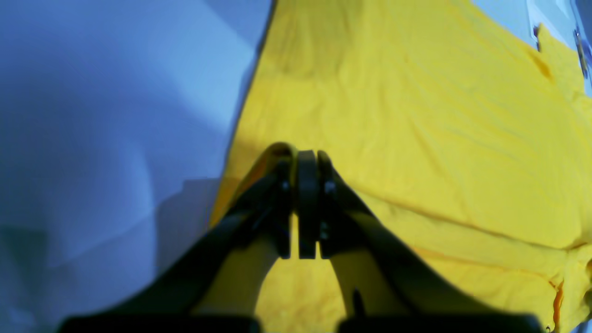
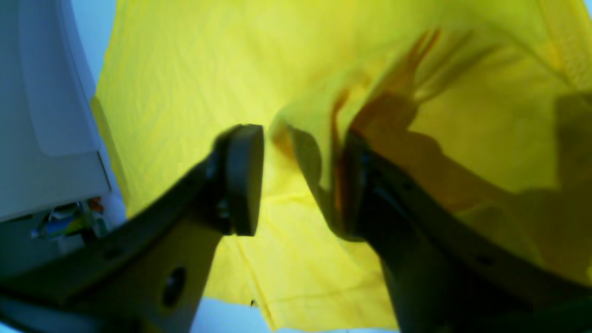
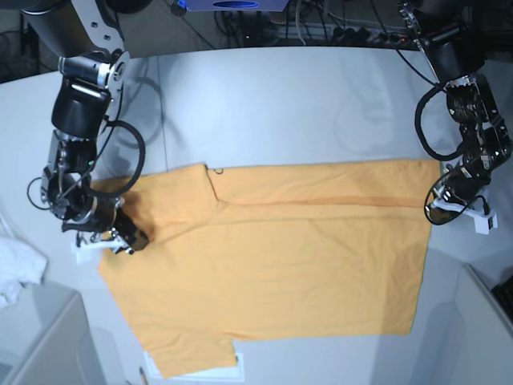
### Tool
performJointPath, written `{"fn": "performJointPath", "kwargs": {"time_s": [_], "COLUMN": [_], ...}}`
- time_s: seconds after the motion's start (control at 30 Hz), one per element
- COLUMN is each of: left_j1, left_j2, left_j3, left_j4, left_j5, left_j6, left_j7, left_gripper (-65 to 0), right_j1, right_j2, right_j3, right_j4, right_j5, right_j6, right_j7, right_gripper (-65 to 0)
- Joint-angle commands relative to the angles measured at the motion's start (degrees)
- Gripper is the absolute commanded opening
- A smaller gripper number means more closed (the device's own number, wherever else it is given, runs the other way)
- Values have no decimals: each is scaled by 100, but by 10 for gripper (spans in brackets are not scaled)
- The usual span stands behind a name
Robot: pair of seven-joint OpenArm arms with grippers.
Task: Fold the T-shirt properly
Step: 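Pull both grippers toward the hem, folding the shoulder strip over, then drag the folded edge back toward the collar with both grippers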
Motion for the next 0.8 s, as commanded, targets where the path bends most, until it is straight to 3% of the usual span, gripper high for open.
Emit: {"fn": "performJointPath", "kwargs": {"time_s": [0.0, 0.1, 0.17, 0.23, 0.33, 0.4, 0.47, 0.6, 0.77], "left_j1": [-129, -121, -50, 126, 521, 838, 1084, 1391, 1356], "left_j2": [-88, -97, -79, -62, 123, 325, 484, 844, 914], "left_j3": [-24, -112, -437, -877, -1343, -1563, -1730, -1950, -1941], "left_j4": [127, 223, 443, 698, 1287, 1507, 1516, 1472, 865], "left_j5": [-87, -105, -114, -123, -140, -140, -140, -105, -79], "left_j6": [-14, -14, -32, -32, -41, -49, -216, -841, -1096], "left_j7": [-128, -145, -145, -119, -119, -119, -119, -119, -145], "left_gripper": [-541, -334, -239, -183, -169, -169, -169, -169, -169], "right_j1": [161, -173, -516, -903, -1615, -2134, -2538, -3066, -3321], "right_j2": [116, 116, 90, 81, 72, -157, -385, -666, -1080], "right_j3": [22, 39, 39, 39, 110, 259, 329, 321, 347], "right_j4": [239, 863, 1487, 2147, 3131, 3659, 4010, 4274, 4186], "right_j5": [105, 105, 105, 105, 140, 140, 140, 140, 140], "right_j6": [32, 32, -21, -346, -1005, -1638, -2016, -2016, -2016], "right_j7": [207, 392, 497, 708, 1306, 1728, 2036, 2308, 2308], "right_gripper": [-395, -422, -428, -428, -428, -428, -423, -419, -302]}}
